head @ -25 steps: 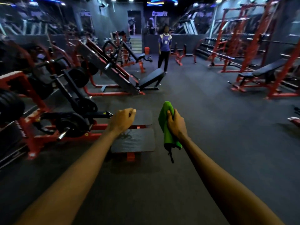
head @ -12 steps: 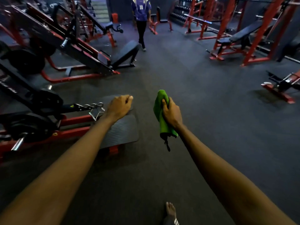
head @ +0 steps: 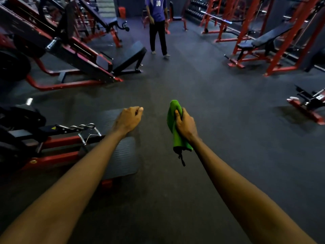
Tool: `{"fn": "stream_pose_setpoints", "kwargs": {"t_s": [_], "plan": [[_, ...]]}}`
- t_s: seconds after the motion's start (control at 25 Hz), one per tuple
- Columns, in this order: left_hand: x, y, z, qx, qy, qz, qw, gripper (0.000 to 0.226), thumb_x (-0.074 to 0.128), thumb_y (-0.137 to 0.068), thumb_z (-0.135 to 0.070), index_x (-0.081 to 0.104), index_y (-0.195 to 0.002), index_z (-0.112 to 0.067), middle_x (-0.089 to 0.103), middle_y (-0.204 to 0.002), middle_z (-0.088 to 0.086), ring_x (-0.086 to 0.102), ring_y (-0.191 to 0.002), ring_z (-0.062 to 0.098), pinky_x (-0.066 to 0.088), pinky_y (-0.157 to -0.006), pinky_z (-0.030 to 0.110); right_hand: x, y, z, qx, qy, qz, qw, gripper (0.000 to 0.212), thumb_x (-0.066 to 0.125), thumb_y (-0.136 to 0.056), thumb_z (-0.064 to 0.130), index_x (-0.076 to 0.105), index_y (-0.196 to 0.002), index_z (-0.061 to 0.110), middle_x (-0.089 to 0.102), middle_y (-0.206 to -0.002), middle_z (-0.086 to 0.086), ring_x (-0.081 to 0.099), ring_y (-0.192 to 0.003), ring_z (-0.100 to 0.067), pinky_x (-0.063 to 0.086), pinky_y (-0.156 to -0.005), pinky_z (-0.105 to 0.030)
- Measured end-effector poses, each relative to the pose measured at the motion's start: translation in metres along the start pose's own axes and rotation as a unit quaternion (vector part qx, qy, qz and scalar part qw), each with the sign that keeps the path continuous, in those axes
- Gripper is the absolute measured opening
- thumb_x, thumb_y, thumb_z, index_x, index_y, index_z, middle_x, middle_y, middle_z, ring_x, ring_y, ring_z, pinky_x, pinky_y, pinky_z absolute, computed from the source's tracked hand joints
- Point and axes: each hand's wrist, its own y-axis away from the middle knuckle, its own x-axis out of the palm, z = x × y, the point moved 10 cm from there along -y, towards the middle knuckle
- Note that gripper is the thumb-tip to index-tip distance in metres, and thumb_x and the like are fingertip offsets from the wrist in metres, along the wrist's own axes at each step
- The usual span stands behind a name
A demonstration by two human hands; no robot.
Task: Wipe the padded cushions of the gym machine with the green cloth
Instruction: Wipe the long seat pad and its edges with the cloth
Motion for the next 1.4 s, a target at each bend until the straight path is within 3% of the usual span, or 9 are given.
{"fn": "stream_pose_setpoints", "kwargs": {"t_s": [0.16,0.32,0.48,0.72,1.08,1.2,1.4], "plan": [[0.023,-0.088,0.027,-0.020,0.003,0.005,1.000,0.046,0.040,-0.100,-0.046,0.069,-0.084,-0.014,0.070,-0.077,0.006,0.066,-0.075,0.030,0.055,-0.073,0.045,0.016,-0.093,-0.010,-0.003,0.003,0.007,1.000,0.028,0.042,-0.107,0.041,0.052,-0.108,0.015,0.065,-0.095,-0.007,0.060,-0.079,-0.027,0.039,-0.065,-0.035],[0.048,-0.197,0.053,-0.013,0.003,0.004,1.000,0.039,0.045,-0.105,-0.036,0.072,-0.088,-0.013,0.069,-0.079,0.006,0.064,-0.076,0.027,0.051,-0.073,0.037,0.040,-0.200,-0.017,0.002,-0.005,0.002,1.000,0.027,0.041,-0.108,0.040,0.052,-0.109,0.016,0.062,-0.092,-0.004,0.061,-0.078,-0.026,0.041,-0.064,-0.035],[0.062,-0.310,0.082,-0.021,0.013,0.011,1.000,0.039,0.044,-0.104,-0.036,0.071,-0.086,-0.014,0.067,-0.073,0.001,0.068,-0.075,0.026,0.055,-0.073,0.039,0.065,-0.311,-0.017,0.013,0.007,0.008,1.000,0.022,0.042,-0.108,0.040,0.048,-0.102,0.020,0.062,-0.090,-0.004,0.058,-0.074,-0.024,0.038,-0.063,-0.034],[0.088,-0.453,0.110,-0.016,0.000,0.025,1.000,0.038,0.044,-0.104,-0.037,0.070,-0.086,-0.015,0.064,-0.072,0.000,0.067,-0.075,0.026,0.055,-0.073,0.039,0.096,-0.458,-0.032,0.013,0.007,0.007,1.000,0.026,0.041,-0.108,0.040,0.052,-0.112,0.016,0.061,-0.085,-0.002,0.055,-0.065,-0.013,0.034,-0.051,-0.032],[0.166,-0.708,0.162,-0.039,-0.026,0.045,0.998,0.042,0.041,-0.103,-0.043,0.067,-0.086,-0.016,0.069,-0.075,0.003,0.067,-0.074,0.026,0.056,-0.074,0.043,0.139,-0.730,-0.082,0.021,0.003,0.020,1.000,0.032,0.040,-0.108,0.042,0.053,-0.119,0.015,0.068,-0.099,-0.010,0.062,-0.082,-0.030,0.047,-0.068,-0.041],[0.173,-0.797,0.173,-0.068,-0.026,0.025,0.997,0.040,0.042,-0.102,-0.045,0.069,-0.090,-0.017,0.071,-0.082,0.007,0.068,-0.082,0.032,0.055,-0.078,0.043,0.150,-0.826,-0.080,0.016,0.008,0.035,0.999,0.030,0.040,-0.107,0.042,0.053,-0.114,0.015,0.065,-0.095,-0.008,0.063,-0.086,-0.034,0.043,-0.067,-0.040],[0.200,-0.929,0.209,-0.072,-0.016,0.027,0.997,0.040,0.043,-0.102,-0.044,0.070,-0.091,-0.017,0.072,-0.083,0.008,0.069,-0.084,0.033,0.056,-0.079,0.044,0.183,-0.968,-0.085,0.012,0.017,0.042,0.999,0.030,0.040,-0.108,0.041,0.052,-0.113,0.014,0.065,-0.099,-0.011,0.055,-0.080,-0.025,0.036,-0.067,-0.036]]}}
